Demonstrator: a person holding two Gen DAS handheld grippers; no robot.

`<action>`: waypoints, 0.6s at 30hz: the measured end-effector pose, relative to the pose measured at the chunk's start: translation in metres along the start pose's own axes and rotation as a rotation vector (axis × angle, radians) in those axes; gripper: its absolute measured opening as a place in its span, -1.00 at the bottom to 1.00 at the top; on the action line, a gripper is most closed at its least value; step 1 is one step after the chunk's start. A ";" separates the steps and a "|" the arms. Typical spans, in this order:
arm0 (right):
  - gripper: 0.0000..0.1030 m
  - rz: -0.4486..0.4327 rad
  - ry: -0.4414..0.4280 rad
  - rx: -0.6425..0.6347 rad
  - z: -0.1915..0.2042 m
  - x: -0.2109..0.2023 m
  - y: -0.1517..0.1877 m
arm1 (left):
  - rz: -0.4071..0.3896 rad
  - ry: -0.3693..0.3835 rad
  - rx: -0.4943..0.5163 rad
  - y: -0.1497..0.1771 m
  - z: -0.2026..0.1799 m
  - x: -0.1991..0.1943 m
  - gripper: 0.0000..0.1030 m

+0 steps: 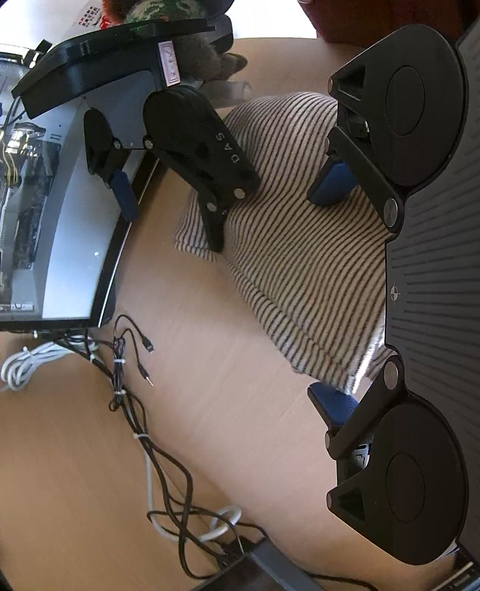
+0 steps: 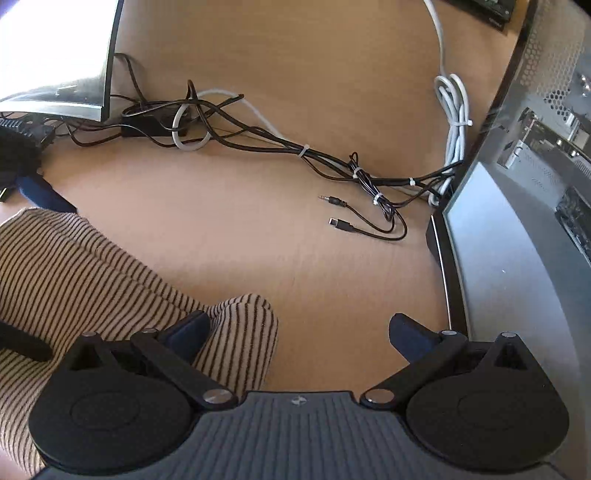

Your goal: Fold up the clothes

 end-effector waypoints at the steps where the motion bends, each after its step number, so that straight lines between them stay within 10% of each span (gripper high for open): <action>1: 1.00 0.001 -0.003 0.011 -0.001 0.002 0.000 | -0.004 0.003 -0.006 -0.001 0.001 0.000 1.00; 14: 1.00 0.111 0.023 0.091 0.000 0.002 -0.004 | -0.032 0.121 0.032 -0.028 -0.004 0.004 1.00; 18: 1.00 0.153 -0.132 0.379 -0.033 -0.004 -0.001 | 0.001 0.143 0.010 -0.024 0.000 0.021 1.00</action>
Point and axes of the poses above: each gripper's, at about its wrist camera, not at the fingertips, and x roughly the way its jaws point, z to its left, y to its underside, the point moved 7 cm from there along x, roughly the way its jaws point, and after that the axes turned 7 degrees about y, right-handed, at the moved point
